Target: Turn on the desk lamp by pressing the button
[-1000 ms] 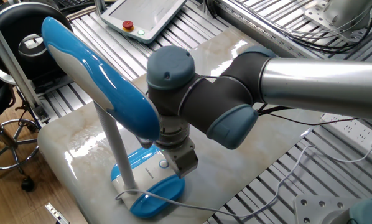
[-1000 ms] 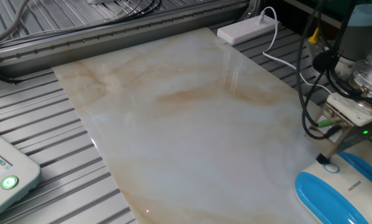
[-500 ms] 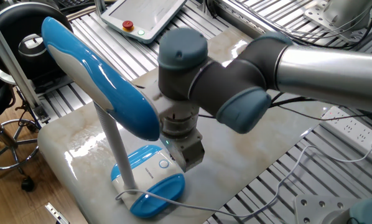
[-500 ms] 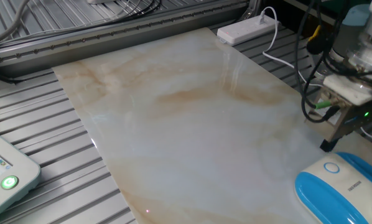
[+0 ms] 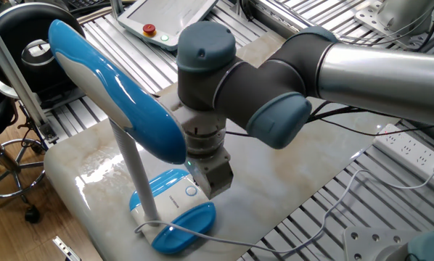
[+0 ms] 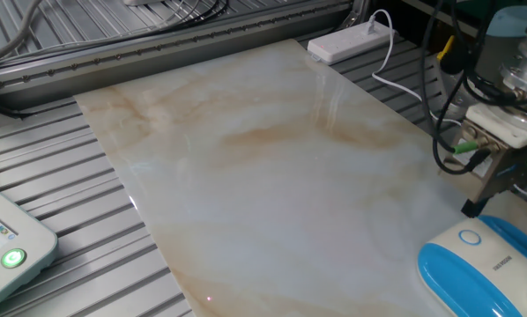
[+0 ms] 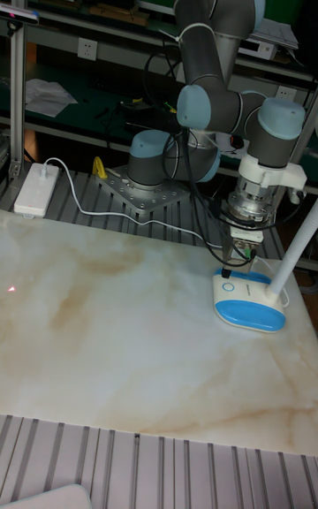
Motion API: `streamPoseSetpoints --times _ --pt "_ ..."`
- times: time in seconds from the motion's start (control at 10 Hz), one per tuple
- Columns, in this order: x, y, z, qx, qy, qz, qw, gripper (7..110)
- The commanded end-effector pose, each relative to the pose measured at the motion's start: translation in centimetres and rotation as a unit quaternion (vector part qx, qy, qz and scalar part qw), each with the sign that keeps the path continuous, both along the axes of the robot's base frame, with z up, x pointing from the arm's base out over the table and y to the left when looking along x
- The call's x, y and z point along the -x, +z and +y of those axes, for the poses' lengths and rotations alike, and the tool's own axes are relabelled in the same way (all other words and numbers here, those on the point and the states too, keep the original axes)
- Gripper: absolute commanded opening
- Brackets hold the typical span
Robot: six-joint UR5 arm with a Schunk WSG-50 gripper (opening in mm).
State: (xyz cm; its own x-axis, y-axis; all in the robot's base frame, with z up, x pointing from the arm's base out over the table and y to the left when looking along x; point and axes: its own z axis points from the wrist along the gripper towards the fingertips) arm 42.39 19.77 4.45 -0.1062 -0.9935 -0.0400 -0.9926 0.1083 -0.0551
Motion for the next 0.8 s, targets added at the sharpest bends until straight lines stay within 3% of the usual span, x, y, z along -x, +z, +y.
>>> streamPoseSetpoints --times 0.0,0.7 --pt "-0.3 -0.4 0.6 -0.005 -0.003 -0.001 1.0 7" --pt "-0.5 -1.5 1.1 -0.004 -0.006 -0.007 1.0 7"
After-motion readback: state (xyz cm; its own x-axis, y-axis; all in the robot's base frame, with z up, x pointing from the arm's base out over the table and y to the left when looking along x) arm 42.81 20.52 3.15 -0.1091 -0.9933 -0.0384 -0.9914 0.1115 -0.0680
